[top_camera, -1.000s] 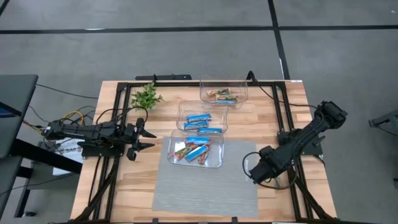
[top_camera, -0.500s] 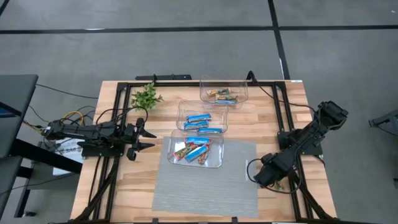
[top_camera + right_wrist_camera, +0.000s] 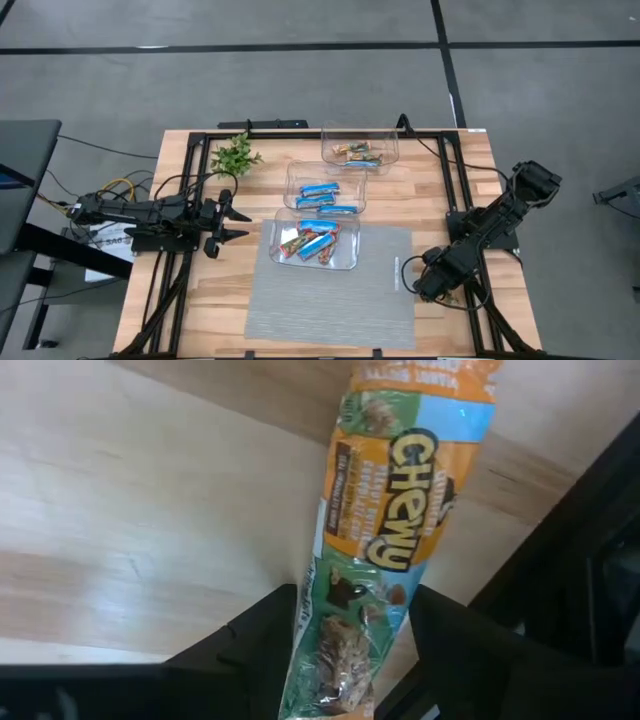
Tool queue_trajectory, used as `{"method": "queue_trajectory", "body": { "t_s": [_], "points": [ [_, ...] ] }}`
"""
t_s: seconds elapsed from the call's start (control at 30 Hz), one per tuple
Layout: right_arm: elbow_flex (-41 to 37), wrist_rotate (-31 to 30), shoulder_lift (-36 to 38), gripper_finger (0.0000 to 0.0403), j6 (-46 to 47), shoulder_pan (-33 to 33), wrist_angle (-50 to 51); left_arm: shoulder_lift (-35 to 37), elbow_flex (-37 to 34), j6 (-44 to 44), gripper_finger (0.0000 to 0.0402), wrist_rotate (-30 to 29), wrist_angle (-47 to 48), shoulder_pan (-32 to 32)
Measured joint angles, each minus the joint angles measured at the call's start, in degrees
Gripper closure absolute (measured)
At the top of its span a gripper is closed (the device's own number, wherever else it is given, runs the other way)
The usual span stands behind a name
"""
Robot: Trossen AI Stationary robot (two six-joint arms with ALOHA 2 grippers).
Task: Pick and place Granola Bars by type
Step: Put the yellow granola bar into the top transparent bin
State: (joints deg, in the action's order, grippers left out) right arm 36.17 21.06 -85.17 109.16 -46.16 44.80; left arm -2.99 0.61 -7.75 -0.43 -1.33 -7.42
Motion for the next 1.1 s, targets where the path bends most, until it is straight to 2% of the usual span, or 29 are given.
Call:
{"method": "queue_trajectory", "body": {
  "t_s": [0.13,0.37,0.53,0.8,0.93,1.1],
  "points": [
    [-0.2,-0.3,-0.1,0.024,-0.1,-0.1,-0.8,0.0,0.0,-0.1,0.0233,0.0,0.0,0.0],
    [-0.2,-1.5,-0.1,0.0326,-0.2,-0.2,-2.6,0.0,0.0,-0.1,0.0233,0.0,0.0,0.0],
    [-0.3,-3.8,1.8,0.0348,-0.2,-0.3,-3.4,0.0,0.0,-0.2,0.0233,0.0,0.0,0.0],
    [-0.4,-19.5,10.9,0.0347,-1.6,2.6,-13.0,0.0,0.0,-0.1,0.0233,0.0,0.0,0.0],
    [-0.3,-27.1,16.3,0.0347,-10.7,5.7,-20.6,0.0,0.0,-0.2,0.0233,0.0,0.0,0.0],
    [-0.3,-33.6,22.3,0.0347,-25.8,10.6,-31.4,0.0,0.0,-0.1,0.0233,0.0,0.0,0.0]
  ]
}}
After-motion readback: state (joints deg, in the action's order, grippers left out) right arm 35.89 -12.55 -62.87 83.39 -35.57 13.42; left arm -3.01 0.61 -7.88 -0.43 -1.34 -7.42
